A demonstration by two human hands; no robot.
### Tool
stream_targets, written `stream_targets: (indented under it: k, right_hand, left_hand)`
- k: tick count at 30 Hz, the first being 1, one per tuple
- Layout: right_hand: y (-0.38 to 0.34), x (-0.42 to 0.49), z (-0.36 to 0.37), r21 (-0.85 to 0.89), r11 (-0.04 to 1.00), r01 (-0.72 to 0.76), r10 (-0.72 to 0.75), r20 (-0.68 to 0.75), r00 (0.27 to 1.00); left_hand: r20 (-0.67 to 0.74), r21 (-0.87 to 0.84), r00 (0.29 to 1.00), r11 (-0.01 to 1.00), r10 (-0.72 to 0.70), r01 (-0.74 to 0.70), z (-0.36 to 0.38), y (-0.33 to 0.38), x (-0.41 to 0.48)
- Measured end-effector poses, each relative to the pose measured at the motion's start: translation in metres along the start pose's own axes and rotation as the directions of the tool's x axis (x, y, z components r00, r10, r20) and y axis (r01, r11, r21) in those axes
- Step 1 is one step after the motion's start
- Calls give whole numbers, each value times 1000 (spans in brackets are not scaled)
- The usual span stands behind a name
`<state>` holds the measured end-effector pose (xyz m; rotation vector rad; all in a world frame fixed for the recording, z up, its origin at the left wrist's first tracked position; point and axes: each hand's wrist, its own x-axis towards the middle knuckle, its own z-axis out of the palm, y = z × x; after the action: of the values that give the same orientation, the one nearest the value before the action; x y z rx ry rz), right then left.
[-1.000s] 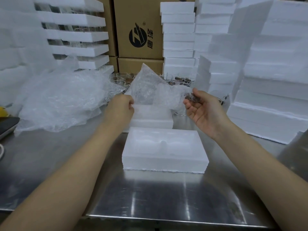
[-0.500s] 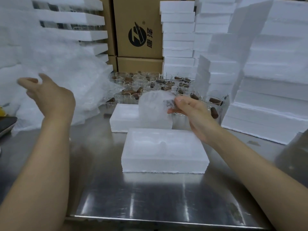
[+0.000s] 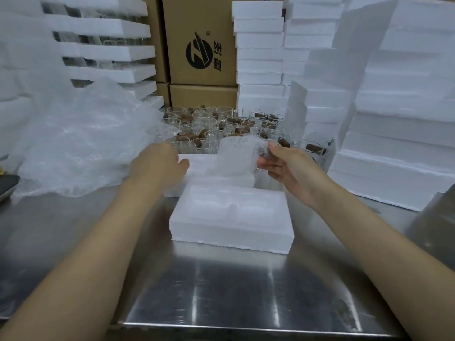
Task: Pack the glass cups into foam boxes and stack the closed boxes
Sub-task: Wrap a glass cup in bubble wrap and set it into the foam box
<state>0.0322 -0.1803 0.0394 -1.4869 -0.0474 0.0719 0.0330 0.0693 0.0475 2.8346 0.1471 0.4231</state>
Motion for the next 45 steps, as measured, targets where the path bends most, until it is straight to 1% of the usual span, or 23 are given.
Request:
stream_targets:
  k: [3, 5, 6, 8, 11, 13, 14, 16, 18, 21, 26, 29, 31, 32, 34, 35, 37, 39, 42, 43, 45]
  right_hand:
    - [-1, 2, -5, 122, 993, 2, -7, 42, 999]
    - [-3, 3, -7, 119, 992, 36, -41, 40, 998]
    - [-3, 4, -8, 95, 994, 61, -64, 29, 998]
    - [-2, 6, -6, 29, 992, 121, -121, 1, 993]
    - [0, 6, -1, -91, 978, 189, -187, 31, 982]
    - [0, 5, 7, -164, 965, 207, -197, 70, 978]
    - [0, 6, 11, -196, 958, 210, -197, 81, 977]
    - [0, 5, 17, -240, 949, 205, -188, 93, 978]
    - [0, 5, 20, -316, 930, 186, -159, 110, 981]
    - [3, 6, 24, -462, 871, 166, -114, 139, 984]
    - [7, 11, 31, -633, 734, 246, -149, 203, 968]
    - [11, 14, 30, -726, 625, 288, -170, 233, 957]
    - [13, 16, 28, -763, 571, 303, -179, 244, 953]
    - [13, 17, 27, -756, 577, 310, -190, 245, 951]
    - [11, 13, 24, -699, 647, 305, -249, 185, 951]
    - [8, 11, 20, -663, 680, 313, -292, 147, 945]
    - [0, 5, 10, -648, 687, 329, -342, 112, 933]
    - [-10, -3, -1, -694, 654, 301, -297, 131, 946]
    - [-24, -12, -15, -801, 536, 266, -135, 229, 964]
    - [-28, -15, -17, -816, 514, 265, -105, 247, 963]
    - [-31, -17, -19, -824, 495, 275, -108, 256, 961]
  left_hand:
    - [97, -193, 989, 977, 109, -89, 1, 2, 3]
    - [150, -312, 962, 934, 229, -174, 1, 6, 1]
    - [169, -353, 946, 913, 278, -205, 1, 6, 0]
    - [192, -424, 925, 878, 327, -223, 0, 6, -1]
    - [146, -485, 917, 835, 372, -261, 0, 7, -1]
    - [125, -533, 888, 785, 442, -316, 0, 10, -2]
    - [126, -583, 872, 747, 472, -320, -1, 12, -3]
    - [110, -650, 871, 697, 479, -302, -1, 15, -4]
    - [88, -641, 888, 708, 452, -297, -1, 14, -1]
    - [68, -614, 901, 730, 429, -301, 1, 8, 1]
    - [-12, -583, 917, 742, 400, -331, 2, 2, 5]
    - [42, -462, 896, 804, 442, -375, 7, 1, 7]
    - [81, -432, 894, 824, 440, -366, 9, -1, 9]
    - [100, -439, 894, 826, 437, -355, 8, -3, 10]
    - [122, -448, 881, 818, 457, -362, 5, -4, 9]
    - [105, -442, 871, 807, 481, -393, 4, -3, 8]
    - [73, -408, 844, 788, 531, -461, 4, 0, 7]
    - [101, -385, 829, 790, 550, -478, 7, 1, 6]
    - [90, -372, 822, 785, 562, -496, 11, 1, 8]
    - [87, -360, 824, 788, 561, -499, 13, 2, 9]
    - [102, -323, 833, 810, 544, -489, 17, 7, 7]
